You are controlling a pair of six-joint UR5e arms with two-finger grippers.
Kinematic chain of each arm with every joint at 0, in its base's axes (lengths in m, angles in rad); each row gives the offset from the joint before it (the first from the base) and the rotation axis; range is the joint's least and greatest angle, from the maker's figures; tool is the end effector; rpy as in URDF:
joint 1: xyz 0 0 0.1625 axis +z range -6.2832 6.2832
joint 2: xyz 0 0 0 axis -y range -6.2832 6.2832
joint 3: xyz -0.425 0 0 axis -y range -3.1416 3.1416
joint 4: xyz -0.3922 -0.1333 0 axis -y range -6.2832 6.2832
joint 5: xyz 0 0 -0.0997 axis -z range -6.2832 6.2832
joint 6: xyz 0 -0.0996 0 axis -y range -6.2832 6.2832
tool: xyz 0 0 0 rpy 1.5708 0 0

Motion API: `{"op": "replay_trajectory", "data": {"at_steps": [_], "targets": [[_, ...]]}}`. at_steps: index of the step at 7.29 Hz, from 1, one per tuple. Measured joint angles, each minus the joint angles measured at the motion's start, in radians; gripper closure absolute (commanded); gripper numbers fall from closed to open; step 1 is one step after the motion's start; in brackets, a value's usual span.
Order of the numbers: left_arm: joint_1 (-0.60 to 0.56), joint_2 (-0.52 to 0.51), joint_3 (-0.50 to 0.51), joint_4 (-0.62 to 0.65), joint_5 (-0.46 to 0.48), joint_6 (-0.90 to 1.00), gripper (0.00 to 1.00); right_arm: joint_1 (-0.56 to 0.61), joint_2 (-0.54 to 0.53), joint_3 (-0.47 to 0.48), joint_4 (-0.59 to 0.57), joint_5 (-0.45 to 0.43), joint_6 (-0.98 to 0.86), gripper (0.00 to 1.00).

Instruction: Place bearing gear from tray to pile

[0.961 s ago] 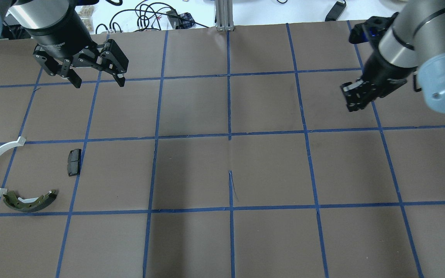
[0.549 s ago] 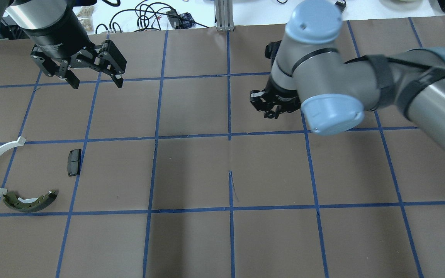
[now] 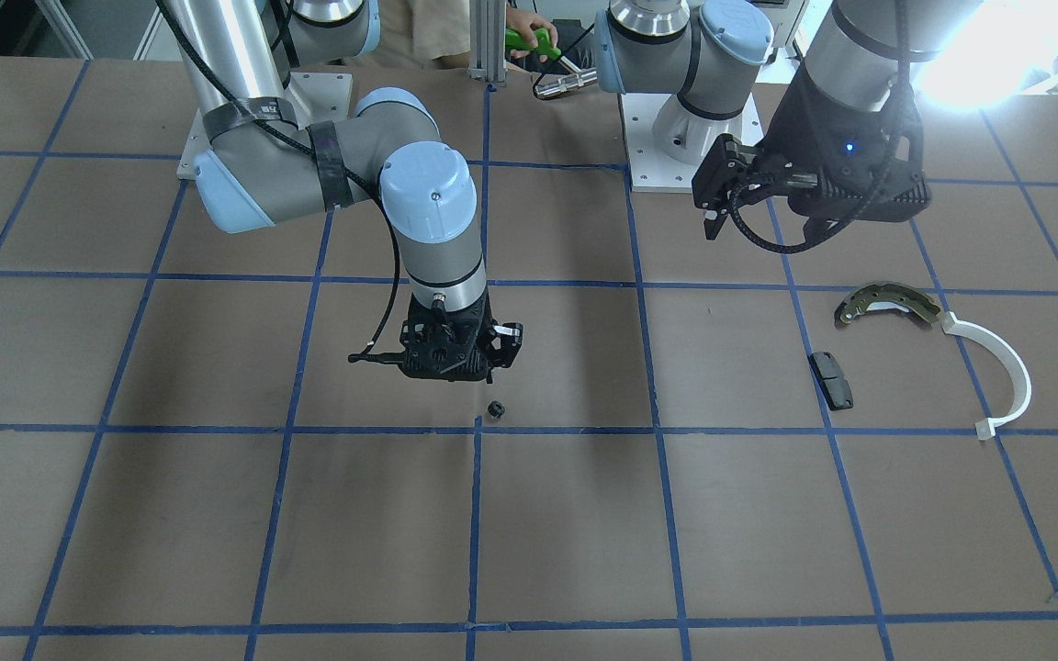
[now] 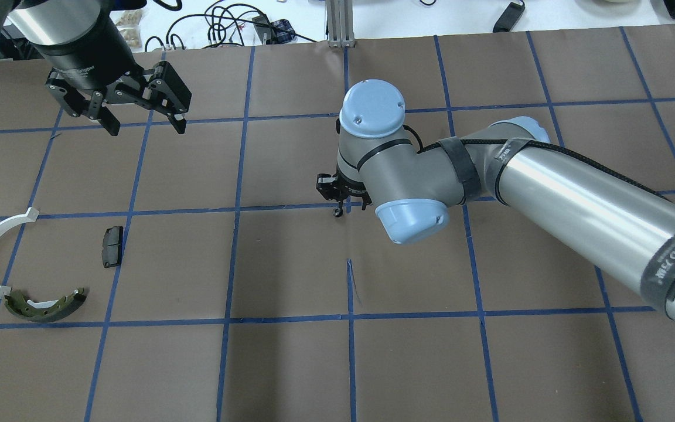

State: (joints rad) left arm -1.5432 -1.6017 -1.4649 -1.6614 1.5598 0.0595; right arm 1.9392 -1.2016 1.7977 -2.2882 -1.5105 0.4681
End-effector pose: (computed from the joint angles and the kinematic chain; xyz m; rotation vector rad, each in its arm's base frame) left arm -0.1205 -0.5059 0.5155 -0.0498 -3.1294 -0.0237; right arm 0.3420 -0.4992 0.2520 0.1457 3.0310 -0.1312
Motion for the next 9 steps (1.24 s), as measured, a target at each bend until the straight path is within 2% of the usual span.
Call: {"op": "replay_trajectory", "data": {"at_steps": [2, 3, 5, 6, 7, 9], "targets": [[0.000, 0.000, 0.000, -0.001, 0.000, 0.000, 0.00, -0.057, -0.052, -0.012, 0.050, -0.005, -0.090, 0.00], [0.000, 0.001, -0.001, -0.001, 0.000, 0.000, 0.00, -0.122, -0.122, -0.016, 0.150, -0.007, -0.206, 0.00], [-0.013, -0.019, -0.009, 0.007, -0.005, -0.038, 0.00, -0.340, -0.298, -0.017, 0.378, -0.030, -0.542, 0.00], [-0.046, -0.048, -0.020, 0.028, -0.013, -0.089, 0.00, -0.474, -0.368, -0.018, 0.457, -0.049, -0.721, 0.05], [-0.098, -0.085, -0.050, 0.086, -0.016, -0.138, 0.00, -0.599, -0.411, -0.018, 0.502, -0.090, -0.888, 0.05], [-0.198, -0.187, -0.167, 0.346, -0.019, -0.261, 0.00, -0.862, -0.436, -0.011, 0.520, -0.171, -1.263, 0.08]]}}
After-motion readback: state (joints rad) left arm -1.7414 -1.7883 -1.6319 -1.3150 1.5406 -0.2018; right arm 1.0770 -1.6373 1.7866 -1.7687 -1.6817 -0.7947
